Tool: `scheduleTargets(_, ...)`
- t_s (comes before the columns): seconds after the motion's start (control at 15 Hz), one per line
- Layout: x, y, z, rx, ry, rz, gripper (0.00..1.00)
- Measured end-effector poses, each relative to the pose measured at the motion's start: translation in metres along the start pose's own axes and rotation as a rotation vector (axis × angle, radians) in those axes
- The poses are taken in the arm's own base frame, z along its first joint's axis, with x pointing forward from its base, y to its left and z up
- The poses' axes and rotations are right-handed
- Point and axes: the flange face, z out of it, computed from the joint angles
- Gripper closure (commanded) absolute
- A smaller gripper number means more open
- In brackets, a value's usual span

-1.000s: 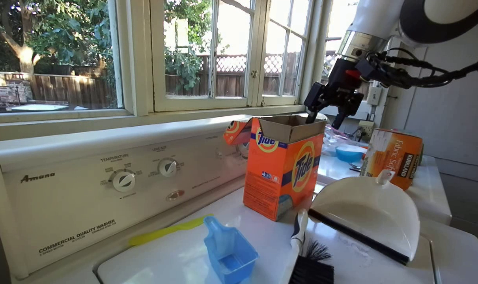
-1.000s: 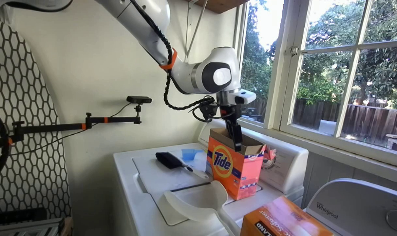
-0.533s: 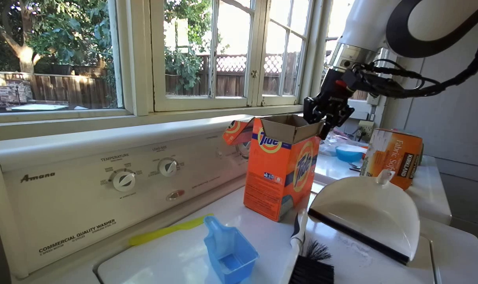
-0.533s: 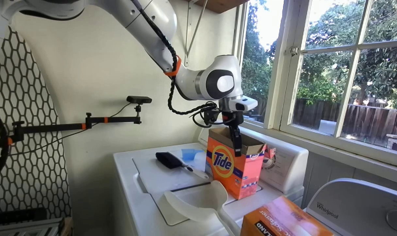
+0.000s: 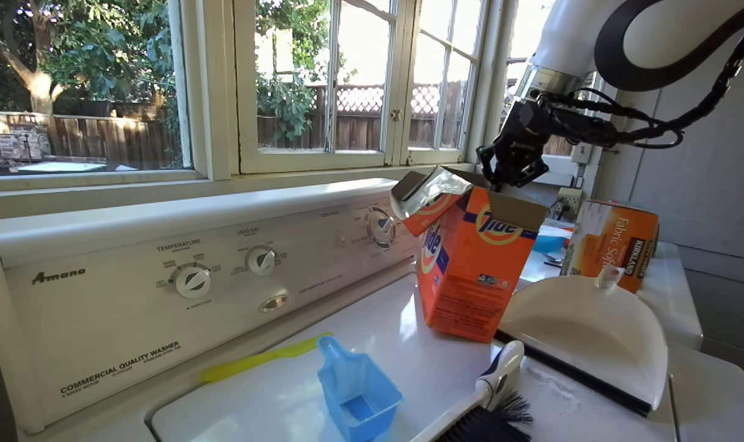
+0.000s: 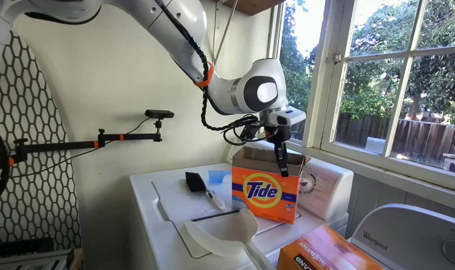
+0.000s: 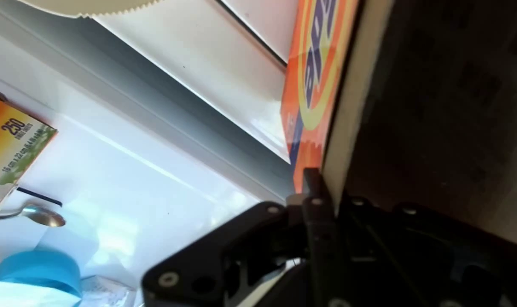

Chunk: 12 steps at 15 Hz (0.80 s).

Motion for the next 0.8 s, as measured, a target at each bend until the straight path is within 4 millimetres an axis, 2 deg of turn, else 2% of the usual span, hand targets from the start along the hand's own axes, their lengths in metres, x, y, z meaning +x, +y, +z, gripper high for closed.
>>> scheduleTargets(0.47,0.023,0.023,0.002,-0.028,0.037,0.174,0.99)
scheduleTargets(0.8,0.065,0.068,-0.012,-0.051,0.095,0.353,0.99)
